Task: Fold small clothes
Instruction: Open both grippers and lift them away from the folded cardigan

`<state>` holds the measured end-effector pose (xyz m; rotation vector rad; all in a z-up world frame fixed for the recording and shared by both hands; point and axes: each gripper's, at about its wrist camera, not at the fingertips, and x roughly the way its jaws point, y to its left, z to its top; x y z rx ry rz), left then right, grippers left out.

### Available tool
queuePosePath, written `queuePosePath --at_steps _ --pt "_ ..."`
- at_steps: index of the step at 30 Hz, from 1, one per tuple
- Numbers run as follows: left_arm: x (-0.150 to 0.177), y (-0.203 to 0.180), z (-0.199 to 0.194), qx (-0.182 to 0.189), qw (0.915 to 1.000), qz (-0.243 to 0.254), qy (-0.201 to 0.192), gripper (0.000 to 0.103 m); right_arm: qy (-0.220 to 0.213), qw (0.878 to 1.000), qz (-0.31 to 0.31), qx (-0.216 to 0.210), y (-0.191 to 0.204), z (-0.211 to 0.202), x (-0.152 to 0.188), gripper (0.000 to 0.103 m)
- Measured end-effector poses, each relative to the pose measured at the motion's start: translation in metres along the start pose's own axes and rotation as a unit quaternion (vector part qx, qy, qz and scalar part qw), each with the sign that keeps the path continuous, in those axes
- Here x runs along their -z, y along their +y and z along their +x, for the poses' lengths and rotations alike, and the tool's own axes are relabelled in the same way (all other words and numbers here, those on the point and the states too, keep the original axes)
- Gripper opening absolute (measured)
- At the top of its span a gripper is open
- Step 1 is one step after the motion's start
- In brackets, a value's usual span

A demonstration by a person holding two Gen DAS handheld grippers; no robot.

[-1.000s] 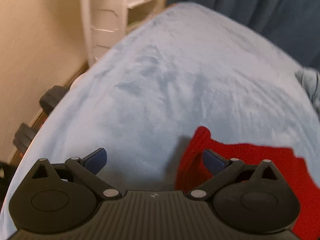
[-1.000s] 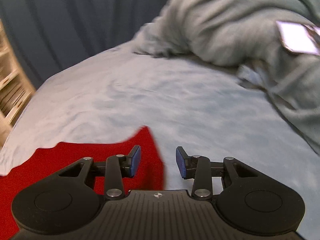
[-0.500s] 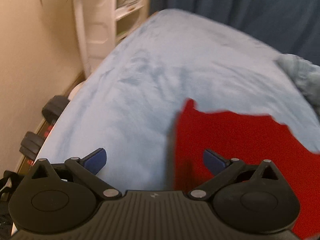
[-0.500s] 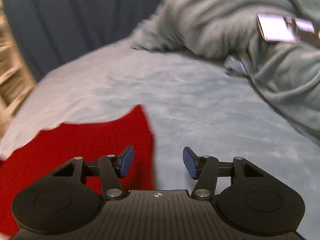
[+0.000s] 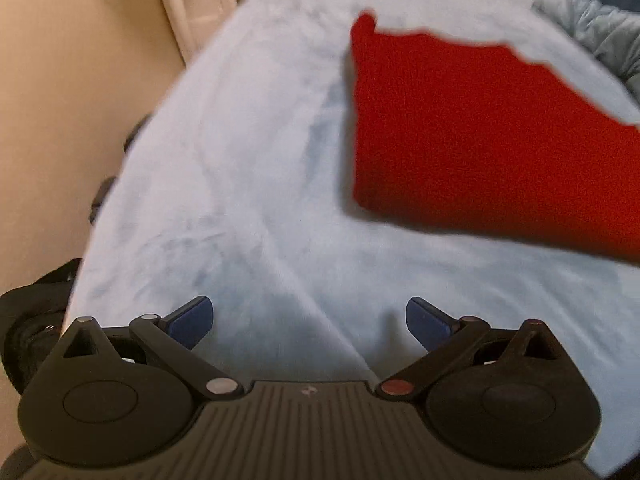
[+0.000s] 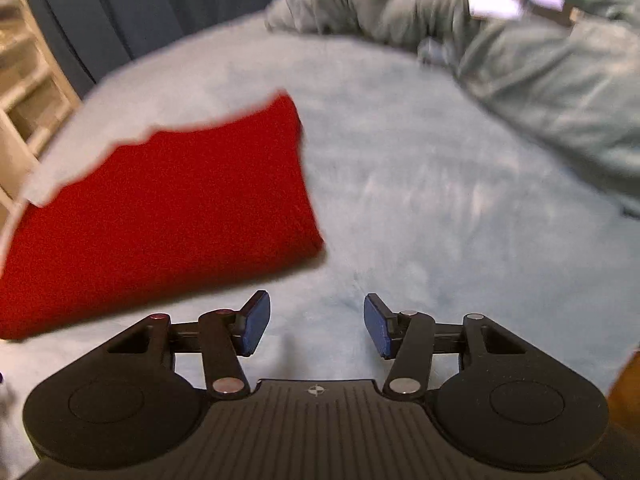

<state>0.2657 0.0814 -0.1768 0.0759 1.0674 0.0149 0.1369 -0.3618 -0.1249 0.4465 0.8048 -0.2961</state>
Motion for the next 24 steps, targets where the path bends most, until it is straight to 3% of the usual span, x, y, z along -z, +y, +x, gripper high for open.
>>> queuePosePath --at_steps 3,5,8,12,15,19,24 --pt "0.006 -0.007 -0.060 0.022 0.9986 -0.025 -0.041 0.103 -0.042 0.998 -0.027 -0.025 0.023 -0.055 0.002 0.069" --pt "0.006 -0.018 -0.096 0.027 0.9972 -0.032 -0.062 0.103 -0.069 0.996 -0.045 -0.041 0.040 -0.087 0.002 0.084" --pt "0.008 -0.037 -0.145 0.038 0.9944 -0.025 -0.095 0.103 -0.110 0.991 -0.051 -0.061 0.063 -0.131 0.006 0.087" --pt "0.018 -0.064 -0.193 0.052 0.9914 0.001 -0.120 0.103 -0.118 0.988 -0.055 -0.078 0.077 -0.171 0.015 0.088" --pt "0.039 -0.076 -0.211 0.056 0.9909 0.009 -0.122 0.103 -0.114 0.988 -0.067 -0.084 0.085 -0.190 0.030 0.088" --pt "0.057 -0.071 -0.211 0.056 0.9941 -0.010 -0.092 0.103 -0.106 0.987 -0.077 -0.089 0.089 -0.200 0.046 0.088" --pt "0.065 -0.064 -0.213 0.042 0.9942 -0.007 -0.098 0.103 -0.100 0.988 -0.083 -0.083 0.091 -0.207 0.056 0.088"
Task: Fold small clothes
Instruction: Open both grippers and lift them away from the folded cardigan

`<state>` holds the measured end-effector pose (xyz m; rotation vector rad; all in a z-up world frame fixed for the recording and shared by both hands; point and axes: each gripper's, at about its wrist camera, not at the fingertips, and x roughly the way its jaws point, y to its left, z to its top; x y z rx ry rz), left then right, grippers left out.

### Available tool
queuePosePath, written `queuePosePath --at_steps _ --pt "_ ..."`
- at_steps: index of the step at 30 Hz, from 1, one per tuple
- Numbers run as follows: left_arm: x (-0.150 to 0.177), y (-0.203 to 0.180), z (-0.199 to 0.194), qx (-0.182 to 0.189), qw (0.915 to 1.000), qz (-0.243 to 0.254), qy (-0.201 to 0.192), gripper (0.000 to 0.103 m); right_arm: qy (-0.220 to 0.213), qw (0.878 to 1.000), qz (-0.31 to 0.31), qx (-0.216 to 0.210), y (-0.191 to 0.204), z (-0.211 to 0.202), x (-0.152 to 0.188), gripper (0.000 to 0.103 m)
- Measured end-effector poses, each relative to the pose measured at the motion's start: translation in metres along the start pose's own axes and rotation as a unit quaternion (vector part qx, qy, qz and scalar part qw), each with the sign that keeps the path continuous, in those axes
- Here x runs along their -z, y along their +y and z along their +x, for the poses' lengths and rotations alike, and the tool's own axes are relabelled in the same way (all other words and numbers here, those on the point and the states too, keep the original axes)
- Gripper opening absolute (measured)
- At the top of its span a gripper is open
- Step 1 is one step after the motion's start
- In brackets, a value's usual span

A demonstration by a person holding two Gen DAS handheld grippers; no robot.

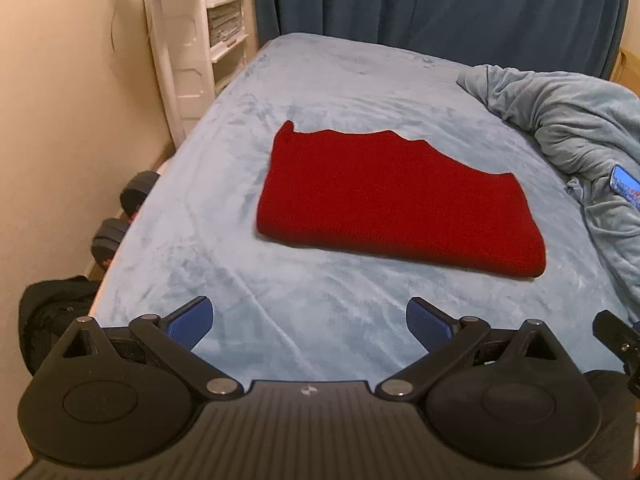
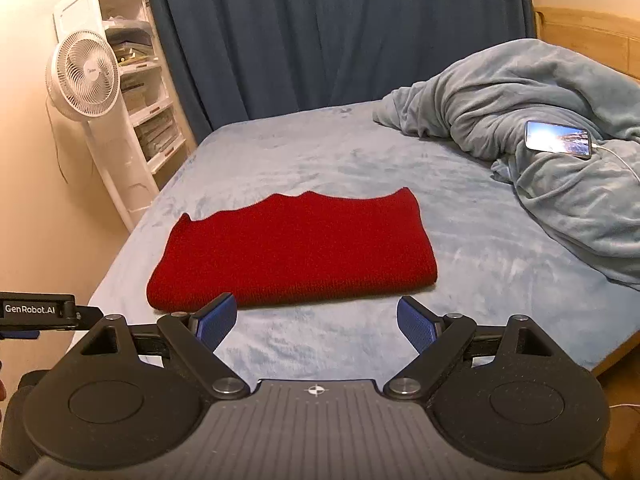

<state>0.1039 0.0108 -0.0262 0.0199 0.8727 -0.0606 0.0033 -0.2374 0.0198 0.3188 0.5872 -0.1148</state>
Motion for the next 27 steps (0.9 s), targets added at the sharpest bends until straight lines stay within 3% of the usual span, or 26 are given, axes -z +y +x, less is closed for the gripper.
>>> queuePosePath --at_steps 27 --pt "-0.015 0.001 0.046 -0.019 0.9986 0.016 0.046 0.103 0.064 0.998 0.010 0.015 -0.002 0.052 -0.002 0.088"
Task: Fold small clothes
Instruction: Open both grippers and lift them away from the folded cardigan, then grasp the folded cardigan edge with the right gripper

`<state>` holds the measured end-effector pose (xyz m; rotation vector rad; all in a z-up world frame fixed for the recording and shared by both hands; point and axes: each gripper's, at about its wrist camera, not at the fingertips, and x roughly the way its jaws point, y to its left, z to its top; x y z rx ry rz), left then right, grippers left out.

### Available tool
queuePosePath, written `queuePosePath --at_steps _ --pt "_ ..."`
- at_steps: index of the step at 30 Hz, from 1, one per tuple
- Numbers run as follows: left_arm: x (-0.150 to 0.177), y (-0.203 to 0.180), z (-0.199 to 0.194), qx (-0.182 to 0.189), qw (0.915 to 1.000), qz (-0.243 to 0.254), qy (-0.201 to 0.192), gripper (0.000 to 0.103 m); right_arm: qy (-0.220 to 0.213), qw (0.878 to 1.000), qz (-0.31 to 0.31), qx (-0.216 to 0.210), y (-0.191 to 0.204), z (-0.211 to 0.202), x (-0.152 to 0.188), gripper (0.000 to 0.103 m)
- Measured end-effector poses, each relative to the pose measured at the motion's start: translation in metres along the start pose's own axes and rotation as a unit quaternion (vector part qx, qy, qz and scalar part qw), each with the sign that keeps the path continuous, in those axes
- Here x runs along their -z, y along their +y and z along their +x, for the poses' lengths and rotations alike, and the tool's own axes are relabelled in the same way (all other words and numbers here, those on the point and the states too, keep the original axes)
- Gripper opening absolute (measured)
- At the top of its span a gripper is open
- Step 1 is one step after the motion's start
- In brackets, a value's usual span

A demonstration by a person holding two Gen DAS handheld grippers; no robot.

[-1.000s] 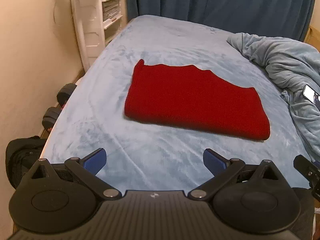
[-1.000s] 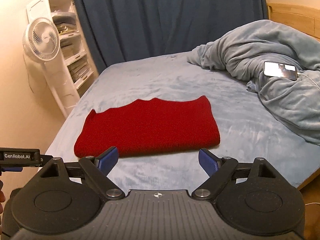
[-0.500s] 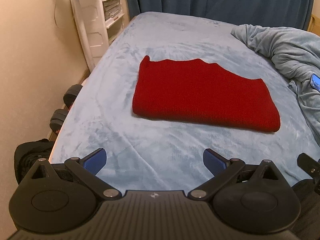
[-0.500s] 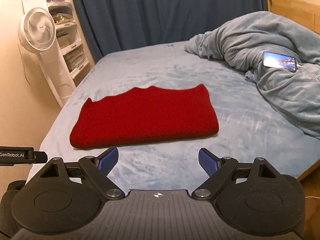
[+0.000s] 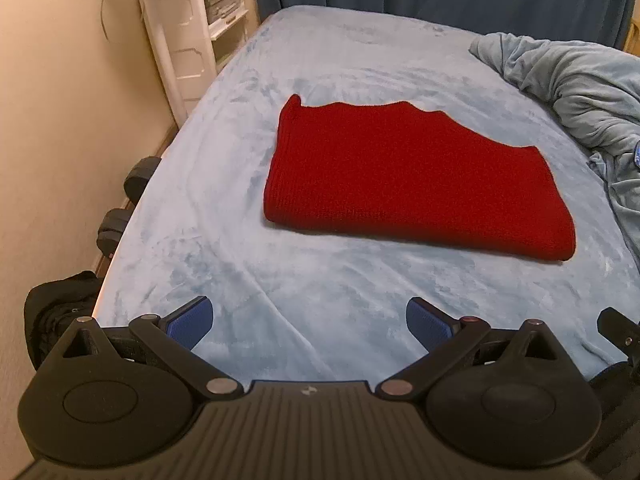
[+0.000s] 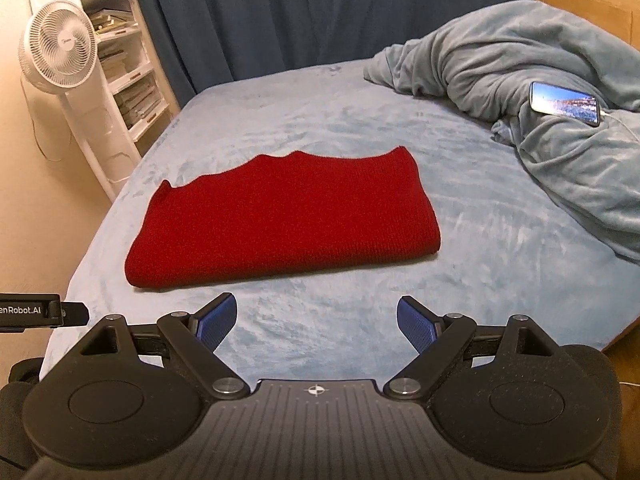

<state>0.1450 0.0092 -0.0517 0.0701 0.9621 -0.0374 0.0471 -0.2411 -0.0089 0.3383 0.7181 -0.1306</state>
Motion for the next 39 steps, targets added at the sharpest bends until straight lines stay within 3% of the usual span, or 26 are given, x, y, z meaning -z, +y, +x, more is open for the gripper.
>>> queuePosePath --at_steps 8,11,13,16,19,24,27,28,29,30,31,32,33,36,39 --pt "-0.016 0.002 0.030 -0.006 0.9998 -0.003 0.018 0.103 0.020 0.999 0.027 0.001 -0.007 0.031 -0.011 0.088" --pt "-0.025 0.008 0.050 -0.002 0.9995 -0.013 0.027 0.103 0.022 0.997 0.068 -0.021 -0.019 0.051 -0.017 0.090" --pt "-0.032 0.016 0.066 -0.002 0.9992 -0.030 0.027 0.103 0.028 0.990 0.128 -0.044 -0.036 0.072 -0.021 0.090" --pt "-0.047 0.036 0.093 -0.023 0.9986 -0.046 0.009 0.103 0.040 0.968 0.240 -0.060 -0.069 0.115 -0.023 0.090" --pt "-0.063 0.059 0.120 -0.058 0.9964 -0.061 -0.003 0.103 0.044 0.938 0.341 -0.047 -0.104 0.159 -0.023 0.090" --pt "-0.080 0.093 0.175 -0.058 0.9923 -0.102 0.041 0.103 0.037 0.886 0.463 -0.002 -0.146 0.220 -0.021 0.090" --pt "-0.079 0.106 0.204 -0.067 0.9884 -0.125 0.054 0.103 0.033 0.860 0.509 -0.002 -0.164 0.251 -0.016 0.090" --pt "-0.079 0.109 0.214 -0.068 0.9878 -0.126 0.060 0.103 0.028 0.854 0.519 -0.014 -0.167 0.258 -0.015 0.084" --pt "-0.077 0.110 0.223 -0.066 0.9875 -0.126 0.068 0.103 0.016 0.851 0.524 -0.034 -0.169 0.262 -0.015 0.050" --pt "-0.074 0.111 0.233 -0.064 0.9872 -0.123 0.079 0.103 0.012 0.849 0.526 -0.047 -0.170 0.264 -0.017 0.027" --pt "-0.073 0.112 0.241 -0.066 0.9862 -0.123 0.089 0.103 0.008 0.848 0.526 -0.070 -0.170 0.265 -0.018 0.019" --pt "-0.070 0.112 0.247 -0.066 0.9857 -0.123 0.094 0.103 0.001 0.845 0.529 -0.077 -0.169 0.260 -0.020 0.018" --pt "-0.068 0.111 0.250 -0.066 0.9857 -0.124 0.094 0.103 -0.009 0.850 0.520 -0.083 -0.165 0.254 -0.024 0.018" --pt "-0.063 0.112 0.255 -0.068 0.9877 -0.120 0.075 0.103 -0.002 0.884 0.466 -0.041 -0.157 0.253 -0.033 0.018" --pt "-0.056 0.112 0.252 -0.064 0.9906 -0.113 0.044 0.103 0.034 0.882 0.469 -0.003 -0.165 0.271 -0.028 0.018"
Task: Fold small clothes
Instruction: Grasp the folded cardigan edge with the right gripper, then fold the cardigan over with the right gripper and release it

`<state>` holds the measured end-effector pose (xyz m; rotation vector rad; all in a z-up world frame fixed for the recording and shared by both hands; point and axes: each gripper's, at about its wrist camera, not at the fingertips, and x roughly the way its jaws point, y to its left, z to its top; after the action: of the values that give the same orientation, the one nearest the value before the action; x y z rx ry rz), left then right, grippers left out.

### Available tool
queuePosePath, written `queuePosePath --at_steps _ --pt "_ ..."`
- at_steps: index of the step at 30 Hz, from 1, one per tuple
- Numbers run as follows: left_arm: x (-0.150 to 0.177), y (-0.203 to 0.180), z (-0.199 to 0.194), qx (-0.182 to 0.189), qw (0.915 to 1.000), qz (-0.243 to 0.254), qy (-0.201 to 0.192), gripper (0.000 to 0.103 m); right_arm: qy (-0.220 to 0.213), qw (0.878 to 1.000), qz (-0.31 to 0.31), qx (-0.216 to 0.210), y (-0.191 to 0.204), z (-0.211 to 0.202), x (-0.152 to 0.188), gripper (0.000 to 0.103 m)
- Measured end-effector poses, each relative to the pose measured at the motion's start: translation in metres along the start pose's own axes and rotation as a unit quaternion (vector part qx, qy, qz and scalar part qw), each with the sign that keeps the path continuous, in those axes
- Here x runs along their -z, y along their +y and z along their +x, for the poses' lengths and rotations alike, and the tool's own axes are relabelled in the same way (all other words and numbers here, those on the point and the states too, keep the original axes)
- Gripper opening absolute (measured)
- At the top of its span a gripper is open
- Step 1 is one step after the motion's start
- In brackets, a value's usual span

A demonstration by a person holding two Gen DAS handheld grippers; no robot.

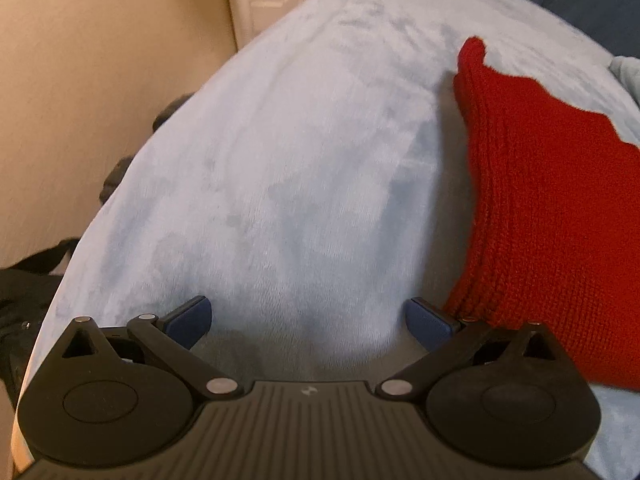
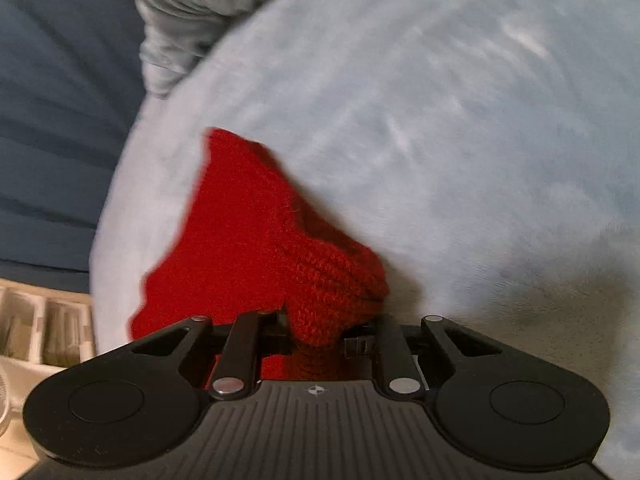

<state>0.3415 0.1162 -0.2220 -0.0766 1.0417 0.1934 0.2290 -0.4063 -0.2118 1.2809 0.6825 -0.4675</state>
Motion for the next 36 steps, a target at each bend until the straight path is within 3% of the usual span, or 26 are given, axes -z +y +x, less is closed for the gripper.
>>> queuePosePath --at_steps 2,5,7,8,10,12,14,15,18,20,21,22,23,25,27,29,32,35,36 --pt "0.004 0.005 -0.002 0.006 0.9997 -0.004 -0.024 0.103 -0.004 1.000 -0.012 0.018 0.010 -0.003 0.000 0.017" --pt "0.000 0.008 -0.002 0.011 0.9993 -0.025 -0.027 0.103 -0.028 0.992 -0.107 0.063 0.058 -0.017 0.006 0.016" --pt "-0.008 0.006 0.001 0.006 0.9997 -0.021 -0.012 0.103 -0.066 0.968 -0.229 0.075 0.111 -0.028 0.025 0.016" --pt "-0.011 0.005 0.002 0.007 0.9998 -0.018 -0.006 0.103 -0.087 0.948 -0.296 0.072 0.142 -0.033 0.041 0.015" --pt "-0.016 0.009 0.001 0.017 0.9996 -0.021 0.004 0.103 -0.123 0.896 -0.424 0.053 0.202 -0.037 0.089 0.015" --pt "-0.022 0.019 0.002 0.038 0.9985 -0.037 0.013 0.103 -0.144 0.826 -0.546 0.011 0.249 -0.035 0.156 0.015" --pt "-0.027 0.033 -0.002 0.055 0.9965 -0.062 0.014 0.103 -0.138 0.749 -0.646 -0.038 0.270 -0.029 0.228 0.015" --pt "-0.029 0.041 -0.003 0.060 0.9953 -0.074 0.014 0.103 -0.127 0.701 -0.699 -0.064 0.270 -0.024 0.268 0.015" --pt "-0.032 0.061 -0.005 0.066 0.9925 -0.103 0.013 0.103 -0.052 0.572 -0.812 -0.100 0.236 -0.002 0.359 0.016" --pt "-0.032 0.066 -0.006 0.069 0.9908 -0.115 0.015 0.103 0.003 0.522 -0.849 -0.085 0.203 0.016 0.393 0.016" --pt "-0.033 0.067 -0.006 0.071 0.9901 -0.120 0.017 0.103 -0.008 0.502 -0.861 -0.080 0.190 0.020 0.402 0.016" --pt "-0.034 0.067 -0.006 0.073 0.9899 -0.121 0.017 0.103 -0.023 0.491 -0.867 -0.078 0.184 0.020 0.408 0.017" --pt "-0.035 0.066 -0.008 0.076 0.9898 -0.119 0.016 0.103 -0.028 0.496 -0.864 -0.078 0.183 0.019 0.407 0.017" --pt "-0.036 0.064 -0.011 0.084 0.9901 -0.112 0.011 0.103 -0.017 0.535 -0.840 -0.088 0.192 0.017 0.397 0.019" --pt "-0.037 0.062 -0.013 0.090 0.9904 -0.105 0.006 0.103 -0.016 0.545 -0.832 -0.098 0.195 0.010 0.396 0.029" --pt "-0.038 0.061 -0.017 0.098 0.9899 -0.103 -0.001 0.103 -0.005 0.542 -0.833 -0.112 0.189 0.001 0.401 0.050" --pt "-0.038 0.066 -0.028 0.126 0.9858 -0.109 -0.024 0.103 0.033 0.542 -0.825 -0.158 0.181 -0.017 0.399 0.065" --pt "-0.036 0.065 -0.041 0.172 0.9783 -0.104 -0.052 0.103 0.053 0.530 -0.829 -0.172 0.164 -0.034 0.403 0.066" --pt "-0.037 0.060 -0.045 0.187 0.9760 -0.096 -0.057 0.103 0.063 0.532 -0.827 -0.172 0.159 -0.035 0.399 0.065"
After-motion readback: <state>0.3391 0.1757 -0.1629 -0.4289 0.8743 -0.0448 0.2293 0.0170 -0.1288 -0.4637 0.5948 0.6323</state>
